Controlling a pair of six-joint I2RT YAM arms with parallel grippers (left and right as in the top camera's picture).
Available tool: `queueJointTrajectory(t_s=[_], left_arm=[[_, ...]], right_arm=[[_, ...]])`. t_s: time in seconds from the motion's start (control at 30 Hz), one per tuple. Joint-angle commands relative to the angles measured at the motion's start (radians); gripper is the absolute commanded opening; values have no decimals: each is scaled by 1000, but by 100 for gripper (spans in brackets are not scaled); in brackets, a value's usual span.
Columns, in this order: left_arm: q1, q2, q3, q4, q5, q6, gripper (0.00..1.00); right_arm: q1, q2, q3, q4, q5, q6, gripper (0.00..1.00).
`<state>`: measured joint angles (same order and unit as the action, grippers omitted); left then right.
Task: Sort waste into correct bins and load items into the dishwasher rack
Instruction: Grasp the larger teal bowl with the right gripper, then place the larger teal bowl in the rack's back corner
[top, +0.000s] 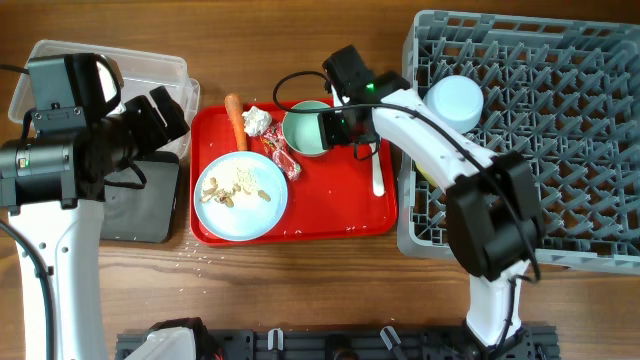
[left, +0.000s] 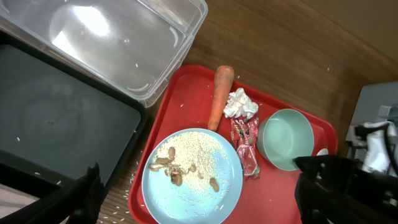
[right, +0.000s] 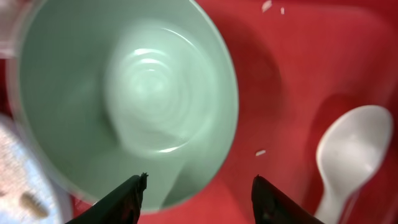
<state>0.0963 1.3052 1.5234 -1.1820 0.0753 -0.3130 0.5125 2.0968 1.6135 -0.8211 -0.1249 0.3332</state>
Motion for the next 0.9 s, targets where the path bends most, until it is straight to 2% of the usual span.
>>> queueJointTrajectory(t_s=[0.0,0.1,0.2,0.4,0.47,0.6,0.87], left_arm=[[-3,4,16,3,-10,-10,100],[-2,4,16,3,-10,-10,100],[-2,4,16,3,-10,-10,100],[-2,4,16,3,-10,-10,100],[-2,4,16,3,-10,-10,100],[-2,4,16,3,-10,-10,100],[-2,4,16,3,-10,-10,100]], right_arm=[[-5,44,-1,28,-73,39,42],[-8,58,-2,18,-29,100,4],[-24,18,4,0,10,105,4],[-95,-215,6,-64,299,104,4],[-126,-303,6,-66,428,104,4],[-217,-438,6,-66,811,104,5],[-509,-387,2,-98,1267,113,4]])
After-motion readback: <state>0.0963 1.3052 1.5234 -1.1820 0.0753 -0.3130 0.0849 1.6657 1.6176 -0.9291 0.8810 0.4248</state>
